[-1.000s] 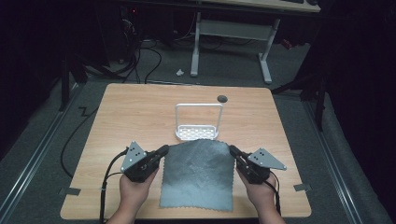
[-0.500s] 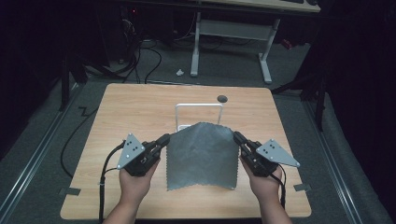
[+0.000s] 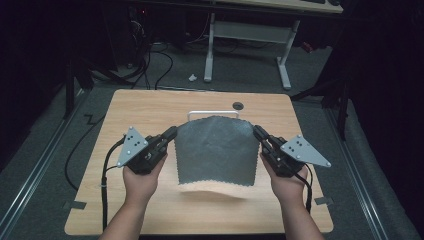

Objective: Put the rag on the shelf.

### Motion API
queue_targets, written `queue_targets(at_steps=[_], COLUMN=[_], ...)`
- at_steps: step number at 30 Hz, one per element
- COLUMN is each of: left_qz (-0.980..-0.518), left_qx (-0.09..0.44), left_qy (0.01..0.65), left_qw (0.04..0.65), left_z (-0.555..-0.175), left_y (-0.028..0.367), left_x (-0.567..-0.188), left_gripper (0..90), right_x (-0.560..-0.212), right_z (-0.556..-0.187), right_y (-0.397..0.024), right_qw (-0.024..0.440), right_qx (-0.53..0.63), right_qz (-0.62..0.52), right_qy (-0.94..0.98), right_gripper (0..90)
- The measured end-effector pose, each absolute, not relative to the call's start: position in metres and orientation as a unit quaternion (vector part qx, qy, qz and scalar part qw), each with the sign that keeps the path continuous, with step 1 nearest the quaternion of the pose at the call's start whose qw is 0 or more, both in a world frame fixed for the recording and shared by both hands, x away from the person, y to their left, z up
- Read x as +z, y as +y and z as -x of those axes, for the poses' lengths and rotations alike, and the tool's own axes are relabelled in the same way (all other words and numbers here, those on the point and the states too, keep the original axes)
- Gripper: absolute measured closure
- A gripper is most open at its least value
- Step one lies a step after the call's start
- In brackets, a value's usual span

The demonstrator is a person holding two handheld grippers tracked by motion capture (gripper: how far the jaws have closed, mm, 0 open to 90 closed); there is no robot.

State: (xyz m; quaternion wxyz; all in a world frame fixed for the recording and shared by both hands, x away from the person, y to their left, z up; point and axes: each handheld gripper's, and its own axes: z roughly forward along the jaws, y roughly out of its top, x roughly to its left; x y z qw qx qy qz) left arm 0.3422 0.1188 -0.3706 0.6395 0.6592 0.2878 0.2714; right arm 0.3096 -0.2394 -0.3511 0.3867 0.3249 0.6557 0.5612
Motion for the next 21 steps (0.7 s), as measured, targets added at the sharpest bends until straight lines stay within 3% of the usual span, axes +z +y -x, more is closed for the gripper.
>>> queue_targets(at_steps=[21], left_qz=[-0.679], left_qx=[0.314], left_qy=[0.313], left_qw=[0.585], left_z=[-0.411], left_y=[0.106], left_x=[-0.344], left_gripper=[90.0], right_x=[-0.337], right_z=[-0.379], right_y=[-0.244], right_qw=[0.384], right_qx=[0.528], right_qz=[-0.377], right_qy=[0.657], right_gripper=[89.8])
